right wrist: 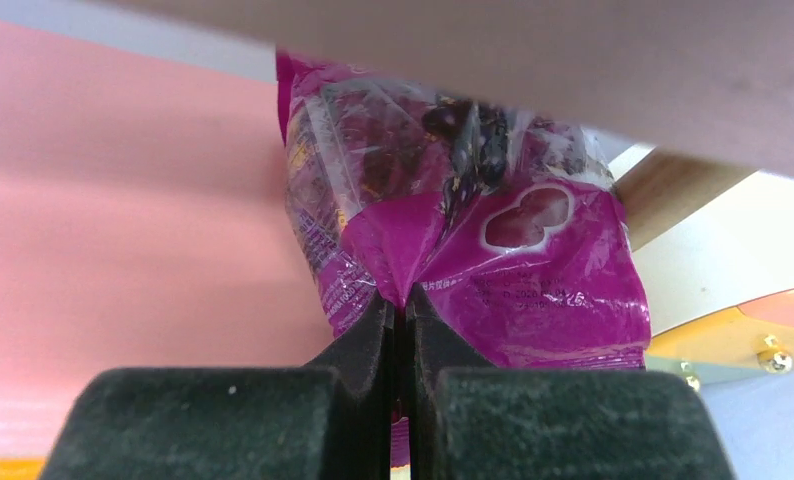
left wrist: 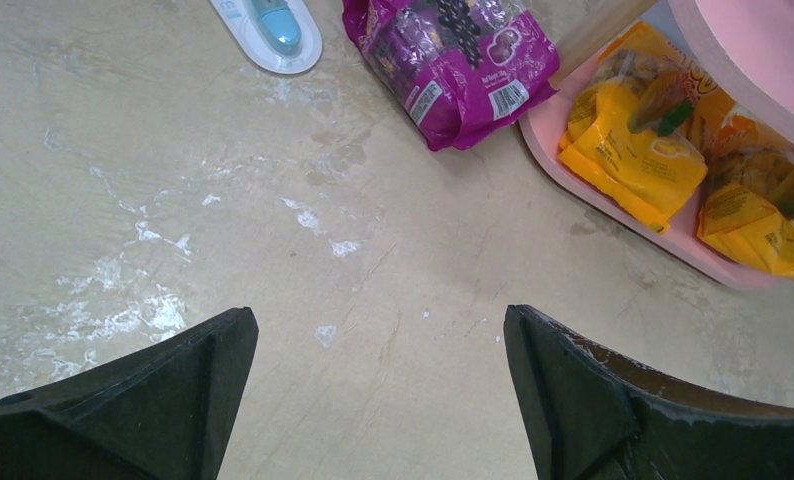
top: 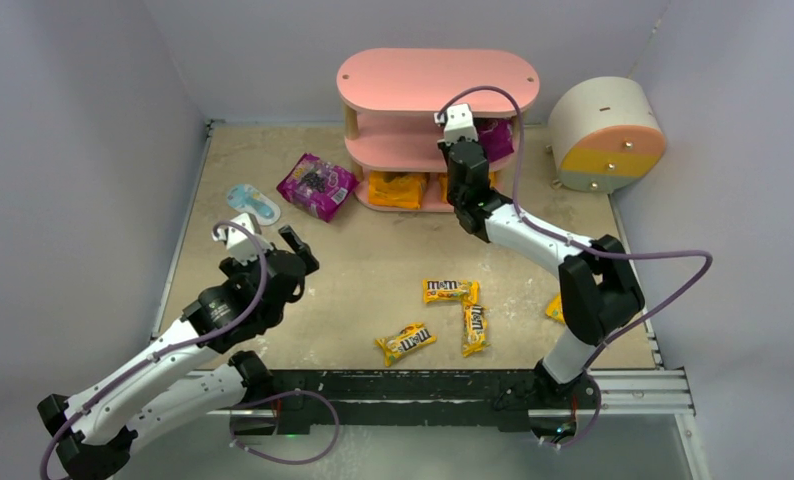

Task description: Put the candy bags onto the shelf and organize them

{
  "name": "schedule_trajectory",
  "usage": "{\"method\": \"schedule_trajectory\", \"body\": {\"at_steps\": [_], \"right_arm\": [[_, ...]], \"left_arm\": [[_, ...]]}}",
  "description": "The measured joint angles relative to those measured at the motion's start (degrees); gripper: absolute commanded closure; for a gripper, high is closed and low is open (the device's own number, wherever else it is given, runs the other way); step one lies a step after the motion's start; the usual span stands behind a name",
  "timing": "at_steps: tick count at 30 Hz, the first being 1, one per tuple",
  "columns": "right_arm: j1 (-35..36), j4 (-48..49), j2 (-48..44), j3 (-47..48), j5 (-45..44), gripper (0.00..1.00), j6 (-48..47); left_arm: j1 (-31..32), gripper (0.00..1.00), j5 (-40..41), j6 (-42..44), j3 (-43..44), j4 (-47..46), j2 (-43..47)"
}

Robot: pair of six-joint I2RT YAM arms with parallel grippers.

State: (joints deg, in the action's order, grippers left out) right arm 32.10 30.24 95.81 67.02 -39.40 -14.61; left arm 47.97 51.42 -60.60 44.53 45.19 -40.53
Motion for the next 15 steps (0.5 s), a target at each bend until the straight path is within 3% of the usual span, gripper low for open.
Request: {"method": "schedule_trajectory", "body": {"at_steps": [15], "right_arm": [[-0.9, 5.4, 2.5, 0.5, -5.2, 1.0, 0.7]], "left_arm": [[0.0, 0.0, 0.1, -0.4, 0.0, 0.4, -0.8]]}}
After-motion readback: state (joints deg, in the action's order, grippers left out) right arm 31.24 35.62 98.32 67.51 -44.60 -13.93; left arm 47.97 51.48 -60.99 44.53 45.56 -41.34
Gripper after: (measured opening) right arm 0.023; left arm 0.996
